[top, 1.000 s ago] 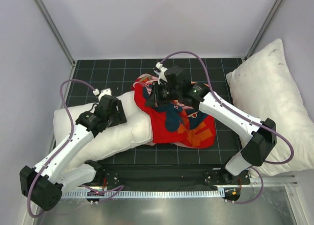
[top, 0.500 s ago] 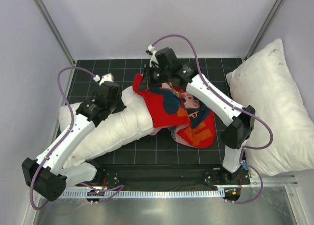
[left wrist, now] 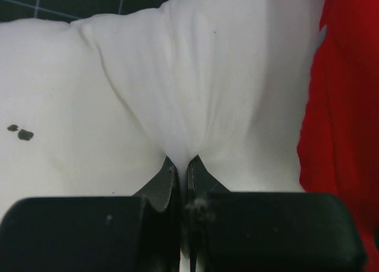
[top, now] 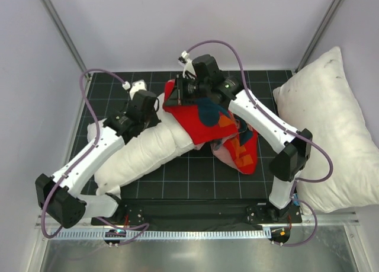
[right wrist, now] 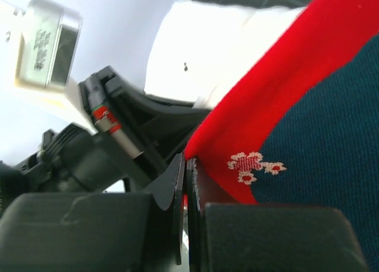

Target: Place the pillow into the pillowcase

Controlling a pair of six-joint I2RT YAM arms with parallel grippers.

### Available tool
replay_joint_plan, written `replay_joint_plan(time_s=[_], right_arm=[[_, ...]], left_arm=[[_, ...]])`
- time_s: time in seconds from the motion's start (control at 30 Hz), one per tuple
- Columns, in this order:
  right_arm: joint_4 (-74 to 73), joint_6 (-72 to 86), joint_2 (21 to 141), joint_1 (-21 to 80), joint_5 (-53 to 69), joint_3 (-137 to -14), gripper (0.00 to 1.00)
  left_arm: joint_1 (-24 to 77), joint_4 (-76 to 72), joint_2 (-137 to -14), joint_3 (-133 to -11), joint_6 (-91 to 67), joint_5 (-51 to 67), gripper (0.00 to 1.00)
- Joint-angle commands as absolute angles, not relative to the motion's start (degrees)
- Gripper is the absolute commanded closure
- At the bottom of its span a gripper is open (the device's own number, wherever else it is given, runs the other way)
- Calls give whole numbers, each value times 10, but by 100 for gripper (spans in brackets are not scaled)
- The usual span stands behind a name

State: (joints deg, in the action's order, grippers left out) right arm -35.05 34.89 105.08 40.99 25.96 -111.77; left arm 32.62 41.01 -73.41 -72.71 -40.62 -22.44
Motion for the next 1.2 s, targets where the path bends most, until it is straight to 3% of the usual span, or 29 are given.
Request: replay_joint_plan(time_s=[0.0,0.23,0.27,0.3,0.4,0.43,0.5,0.57,0.6,0.73,0.8,0.97,1.1,1.17], right_arm=[[-274,367,1005,435,307,-1030,96],[-284,314,874,403,193,-852,95],[-287,308,851,403,182,-842,92],[-316,296,846,402,155,-844,79],[-383,263,853,403,127,-883,57],[-395,258,857,403,104,-895,48],[-420,244,872,403,88,-928,42],[-435,229,886,406,62,-956,35],[-452,224,905,408,48,-987,34],[-510,200,972,415,8,-1094,32],[-541,194,1013,420,-28,-1153,32],[-569,192,1075,425,-84,-1215,30],[-577,191,1103,427,-133,-1216,31],[-578,193,1108,430,-152,-1203,40]], left_arm=[[341,259,-747,-673,-457,-240,100],[342,229,-729,-607,-469,-220,100],[342,227,-711,-595,-469,-215,100],[345,226,-704,-590,-468,-207,100],[352,235,-682,-583,-465,-189,98],[353,240,-679,-584,-461,-184,92],[353,261,-670,-595,-457,-185,85],[353,302,-665,-608,-444,-208,61],[353,317,-661,-627,-438,-222,37],[327,402,-654,-677,-406,-262,15],[302,425,-642,-685,-395,-230,10],[180,448,-604,-678,-374,-158,0],[110,465,-587,-650,-358,-143,0],[77,465,-577,-630,-361,-128,0]])
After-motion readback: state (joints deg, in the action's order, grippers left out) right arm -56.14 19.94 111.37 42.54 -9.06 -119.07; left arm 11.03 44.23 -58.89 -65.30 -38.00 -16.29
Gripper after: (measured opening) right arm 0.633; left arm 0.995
